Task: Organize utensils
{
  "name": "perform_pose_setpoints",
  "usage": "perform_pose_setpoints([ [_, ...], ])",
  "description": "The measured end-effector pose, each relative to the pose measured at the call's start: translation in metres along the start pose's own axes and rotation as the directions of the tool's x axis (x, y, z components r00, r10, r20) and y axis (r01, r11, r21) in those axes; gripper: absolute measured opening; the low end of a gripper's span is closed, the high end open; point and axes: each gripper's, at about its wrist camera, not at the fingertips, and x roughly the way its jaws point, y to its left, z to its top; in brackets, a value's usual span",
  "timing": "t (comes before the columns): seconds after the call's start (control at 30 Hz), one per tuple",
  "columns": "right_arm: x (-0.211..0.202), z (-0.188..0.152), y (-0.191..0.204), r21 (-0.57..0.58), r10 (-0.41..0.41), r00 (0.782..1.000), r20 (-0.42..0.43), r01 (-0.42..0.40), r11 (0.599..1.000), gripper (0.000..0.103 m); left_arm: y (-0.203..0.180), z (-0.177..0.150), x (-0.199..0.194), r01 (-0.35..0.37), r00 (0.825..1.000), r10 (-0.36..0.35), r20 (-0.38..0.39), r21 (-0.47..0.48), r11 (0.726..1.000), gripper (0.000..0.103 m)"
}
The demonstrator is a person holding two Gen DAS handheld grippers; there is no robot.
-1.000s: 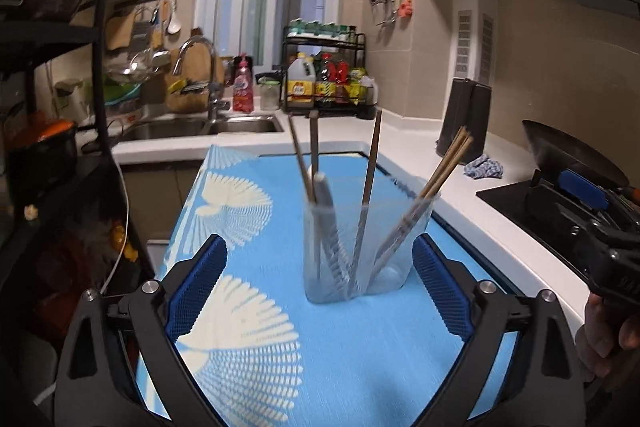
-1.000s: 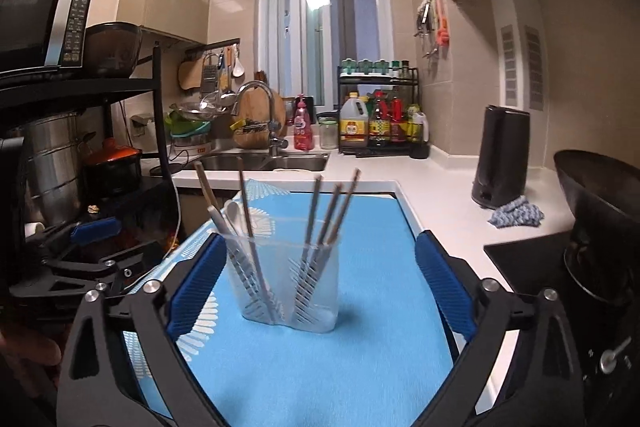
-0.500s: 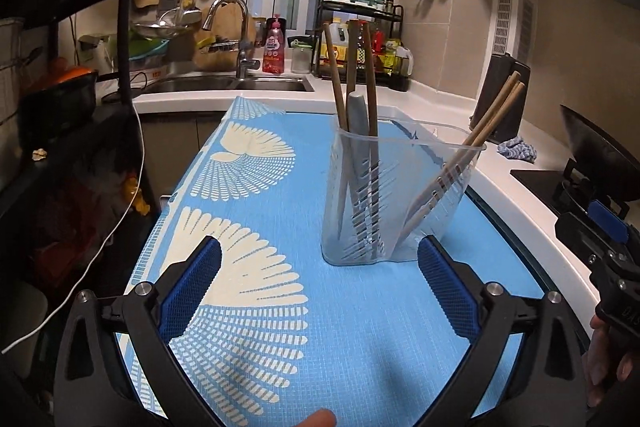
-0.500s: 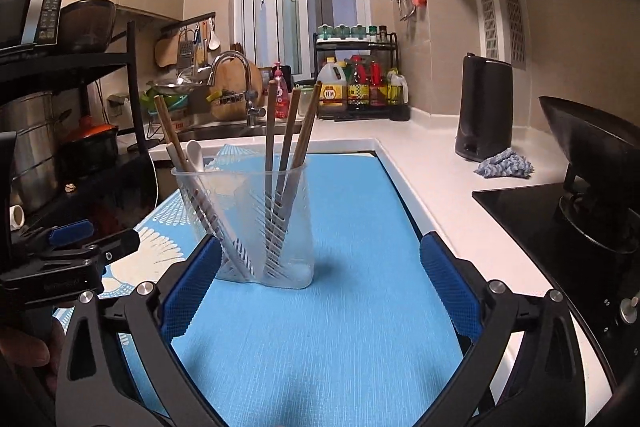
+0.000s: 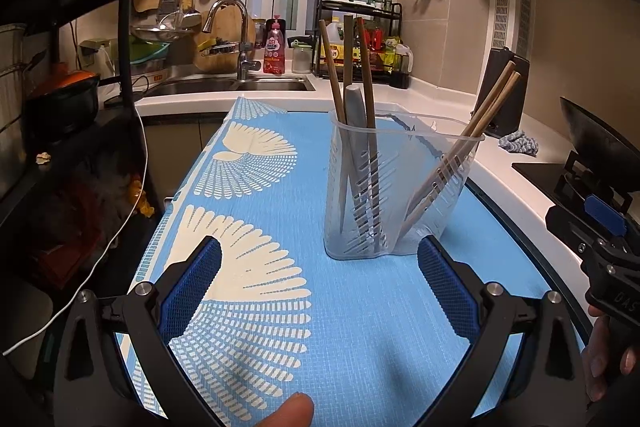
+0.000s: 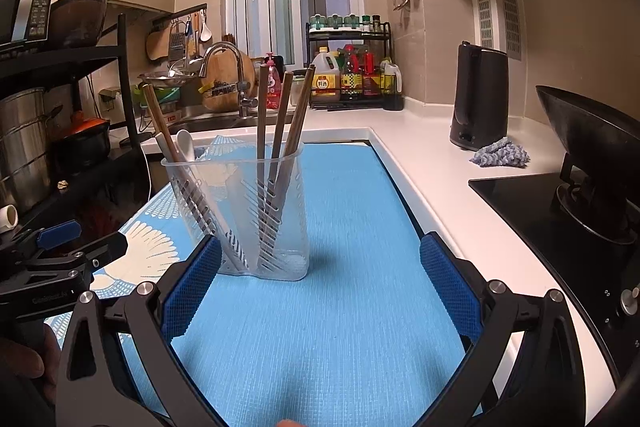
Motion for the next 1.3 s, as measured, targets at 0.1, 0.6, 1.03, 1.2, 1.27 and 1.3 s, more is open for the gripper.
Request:
perform_pose_setpoints([
  [0.1,0.0001,0.0005,-0.0004,0.0,-0.005,1.0,0.002,0.005,1.0,0.098,-0.0007,-0.0011,0.0018,0.004,1.0,-0.004,-0.007,0.0,1.0,0.095],
  [0.6,-0.0004,0.0005,-0.002,-0.009,-0.013,1.0,0.01,0.013,1.0,0.098,-0.0009,-0.0014,0.0024,0.007,1.0,-0.007,-0.005,-0.004,1.0,0.096],
  [1.03,-0.0009,0.0003,-0.002,-0.011,-0.015,1.0,0.016,0.015,1.0,0.098,-0.0025,-0.0009,0.0018,0.008,1.0,-0.008,-0.005,-0.006,1.0,0.095],
  [1.2,-0.0008,0.0003,-0.0024,-0.01,-0.013,1.0,0.017,0.013,1.0,0.098,-0.0004,-0.0005,0.0021,0.005,1.0,-0.005,-0.006,-0.01,1.0,0.096],
  [1.27,-0.0006,0.0003,-0.0021,-0.013,-0.014,1.0,0.018,0.015,1.0,0.098,0.0006,-0.0002,0.0024,0.01,1.0,-0.01,-0.009,-0.015,1.0,0.096],
  [1.3,-0.0006,0.0004,-0.0022,-0.013,-0.013,1.0,0.017,0.014,1.0,0.098,0.0009,0.0,0.0024,0.014,1.0,-0.014,-0.011,-0.016,1.0,0.096],
])
